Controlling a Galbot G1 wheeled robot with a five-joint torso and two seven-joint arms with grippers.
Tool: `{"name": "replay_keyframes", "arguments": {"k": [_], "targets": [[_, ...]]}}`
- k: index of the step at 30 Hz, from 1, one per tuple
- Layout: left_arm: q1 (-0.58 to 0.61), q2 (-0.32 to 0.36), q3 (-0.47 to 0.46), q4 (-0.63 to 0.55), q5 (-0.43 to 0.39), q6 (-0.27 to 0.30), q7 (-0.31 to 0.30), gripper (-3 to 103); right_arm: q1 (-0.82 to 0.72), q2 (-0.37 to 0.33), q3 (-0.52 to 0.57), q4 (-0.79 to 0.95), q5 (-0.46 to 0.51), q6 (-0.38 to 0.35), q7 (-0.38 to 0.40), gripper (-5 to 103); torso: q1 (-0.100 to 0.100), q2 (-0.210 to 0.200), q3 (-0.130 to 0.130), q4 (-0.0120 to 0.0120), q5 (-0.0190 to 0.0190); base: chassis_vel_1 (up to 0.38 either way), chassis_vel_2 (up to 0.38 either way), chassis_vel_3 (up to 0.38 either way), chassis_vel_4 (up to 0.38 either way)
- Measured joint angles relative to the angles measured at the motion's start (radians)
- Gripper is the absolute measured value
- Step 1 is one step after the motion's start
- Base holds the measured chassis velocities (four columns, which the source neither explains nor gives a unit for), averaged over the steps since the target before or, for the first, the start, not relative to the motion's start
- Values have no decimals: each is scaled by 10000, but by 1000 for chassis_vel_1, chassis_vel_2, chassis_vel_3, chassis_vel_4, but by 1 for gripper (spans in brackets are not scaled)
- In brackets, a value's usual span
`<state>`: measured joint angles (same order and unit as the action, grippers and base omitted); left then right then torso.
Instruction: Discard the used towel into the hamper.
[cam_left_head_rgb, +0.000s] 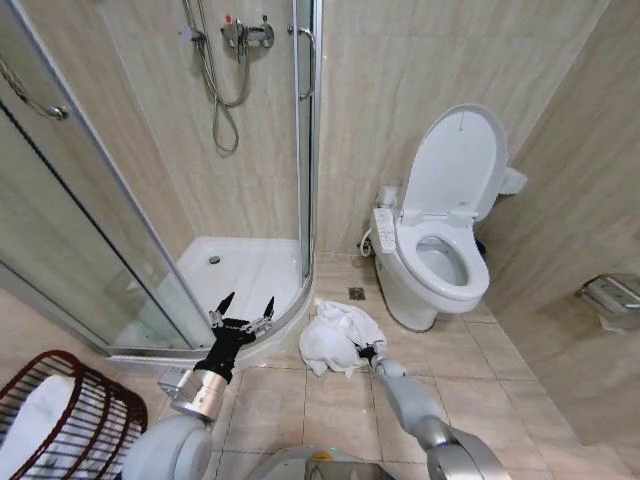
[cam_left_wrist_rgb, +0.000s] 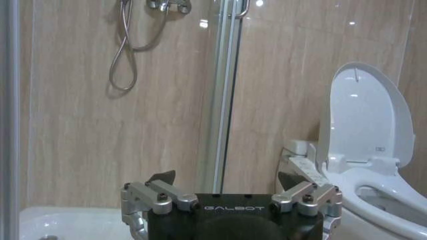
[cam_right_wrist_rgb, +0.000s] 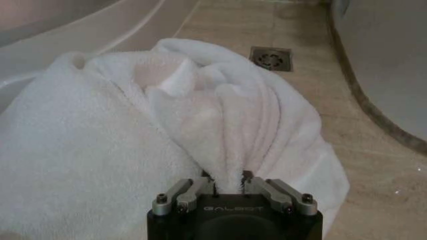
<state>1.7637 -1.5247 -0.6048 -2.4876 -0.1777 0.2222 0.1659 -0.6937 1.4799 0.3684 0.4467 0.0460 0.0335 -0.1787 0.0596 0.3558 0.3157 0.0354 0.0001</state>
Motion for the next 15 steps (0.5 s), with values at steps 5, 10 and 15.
{"name": "replay_keyframes", "arguments": {"k": [5, 10, 15], "targets": [[0, 0, 0, 0, 0, 0, 0, 100, -102, -49, 21, 152, 165, 204, -4, 4, 0, 0, 0, -1, -1, 0, 0, 0, 0], [0, 0, 0, 0, 0, 0, 0, 100, -232, 1, 33, 284, 184, 780, 356, 3, 0, 0, 0, 1, 0, 0, 0, 0, 0], [0, 0, -1, 0, 0, 0, 0, 100, -705, -112, 73, 735, -508, 1713, 521, 3, 1, 0, 1, 0, 0, 0, 0, 0, 0]]}}
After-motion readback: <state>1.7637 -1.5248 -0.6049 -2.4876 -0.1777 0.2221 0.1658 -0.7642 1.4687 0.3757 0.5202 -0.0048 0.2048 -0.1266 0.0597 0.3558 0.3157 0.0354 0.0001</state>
